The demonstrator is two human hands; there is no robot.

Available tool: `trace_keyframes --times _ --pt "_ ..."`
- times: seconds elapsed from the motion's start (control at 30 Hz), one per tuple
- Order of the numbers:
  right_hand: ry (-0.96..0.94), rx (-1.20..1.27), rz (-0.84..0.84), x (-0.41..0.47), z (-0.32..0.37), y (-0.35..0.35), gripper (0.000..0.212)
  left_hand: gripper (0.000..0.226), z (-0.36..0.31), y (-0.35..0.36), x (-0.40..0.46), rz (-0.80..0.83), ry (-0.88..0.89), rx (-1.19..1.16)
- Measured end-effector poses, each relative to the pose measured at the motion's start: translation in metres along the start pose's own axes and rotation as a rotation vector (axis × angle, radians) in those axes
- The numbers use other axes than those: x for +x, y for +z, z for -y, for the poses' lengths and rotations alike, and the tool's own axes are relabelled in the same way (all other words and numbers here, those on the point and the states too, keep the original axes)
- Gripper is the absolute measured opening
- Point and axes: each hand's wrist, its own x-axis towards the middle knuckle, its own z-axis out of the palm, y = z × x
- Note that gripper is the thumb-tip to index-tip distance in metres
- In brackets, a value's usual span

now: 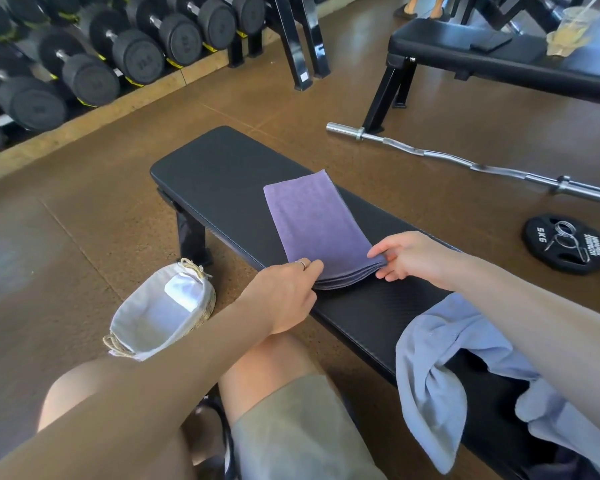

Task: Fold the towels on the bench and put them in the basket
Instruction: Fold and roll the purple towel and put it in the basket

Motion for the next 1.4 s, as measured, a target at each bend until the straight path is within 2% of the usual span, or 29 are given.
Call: trace_keyframes --times 0.07,0.2,0.37,0.43,0.57,0.67,0.77,0.83,0.93,1.07,1.27,1.4 --pt "-0.037 -0.073 0.017 -0.001 -0.002 -0.002 0.054 0.006 0.006 -0.003 0.002 0.002 -0.054 -0.146" --pt "-0.137 -0.206 -0.023 0.001 -0.006 -0.001 0.034 0.01 0.022 -0.003 0.004 -0.013 -0.198 -0.492" --pt "-0.212 -0.211 -0.094 0.005 -0.006 0.0 0.003 0.009 0.03 0.001 0.006 -0.055 -0.299 -0.646" --pt "-0.232 -0.216 -0.133 0.007 -0.004 0.0 0.01 0.007 0.031 0.001 0.006 -0.08 -0.33 -0.685" --pt "-0.297 -0.162 -0.219 0.014 0.0 0.005 0.008 0.006 0.033 0.002 0.008 -0.076 -0.409 -0.742" --pt "-0.285 -0.064 -0.242 0.018 0.002 0.011 0.013 0.004 0.033 0.001 0.012 -0.069 -0.46 -0.78" --pt "-0.245 -0.015 -0.286 0.022 0.003 0.017 0.015 0.017 0.03 0.003 0.012 -0.074 -0.451 -0.813" --pt "-0.234 -0.031 -0.315 0.025 0.004 0.021 0.016 0.025 0.029 0.009 0.011 -0.101 -0.362 -0.713" --pt "-0.236 -0.051 -0.369 0.027 0.004 0.023 0.018 0.019 0.027 0.014 0.014 -0.191 -0.322 -0.584" --pt "-0.257 -0.206 -0.445 0.03 -0.003 0.029 0.026 0.019 0.031 0.011 0.021 -0.164 -0.424 -0.621" --pt "-0.303 -0.311 -0.493 0.039 -0.006 0.038 0.035 0.021 0.039 0.013 0.031 -0.127 -0.578 -0.693" --pt "-0.47 -0.32 -0.617 0.038 -0.004 0.043 0.028 0.019 0.038 0.014 0.033 -0.167 -0.624 -0.723"
